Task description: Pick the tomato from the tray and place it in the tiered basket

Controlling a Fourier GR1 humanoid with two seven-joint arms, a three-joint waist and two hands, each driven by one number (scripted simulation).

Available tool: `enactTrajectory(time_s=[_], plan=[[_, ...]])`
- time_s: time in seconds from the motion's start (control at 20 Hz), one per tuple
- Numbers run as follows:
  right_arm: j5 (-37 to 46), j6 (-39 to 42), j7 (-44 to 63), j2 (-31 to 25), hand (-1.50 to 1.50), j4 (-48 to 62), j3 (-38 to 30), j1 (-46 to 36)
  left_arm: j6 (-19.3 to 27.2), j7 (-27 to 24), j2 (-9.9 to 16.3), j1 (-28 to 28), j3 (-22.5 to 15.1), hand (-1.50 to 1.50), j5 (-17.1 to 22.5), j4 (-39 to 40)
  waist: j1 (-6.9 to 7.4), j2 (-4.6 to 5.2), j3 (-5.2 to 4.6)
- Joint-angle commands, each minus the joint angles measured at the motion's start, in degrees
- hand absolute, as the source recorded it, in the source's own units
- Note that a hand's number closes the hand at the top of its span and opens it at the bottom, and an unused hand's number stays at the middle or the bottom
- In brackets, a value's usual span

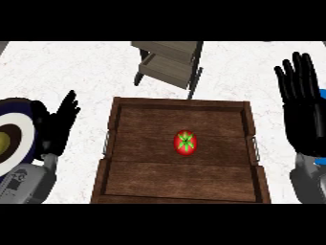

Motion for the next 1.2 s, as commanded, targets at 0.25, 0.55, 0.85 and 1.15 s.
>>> enactTrajectory(time_s=[0.25, 0.55, 0.85, 1.15], plan=[[-2.6, 21.5, 4.4, 4.3, 1.50, -5.2, 23.1, -15.6, -4.8, -10.6, 6.1, -8.6, -7.2, 0.00, -12.1, -7.8, 8.98, -1.87, -0.46], [14.4, 0.8, 12.9, 13.2, -1.50, 9.6, 25.5, -17.0, -3.1, -15.1, 8.0, -1.5, -8.1, 0.00, -16.6, -13.0, 2.56, -1.22, -0.42], [12.7, 16.5, 25.7, 2.0, -1.50, 5.6, 23.9, -27.3, -2.8, -15.0, 8.1, 2.6, -6.9, 0.00, -17.6, -15.7, 1.31, -1.47, -0.47], [21.0, 27.5, 42.0, -10.1, -1.50, 3.3, 32.7, -34.8, -2.9, -14.2, 8.3, 2.4, -5.9, 0.00, -17.1, -14.1, -0.17, -2.02, -0.73]])
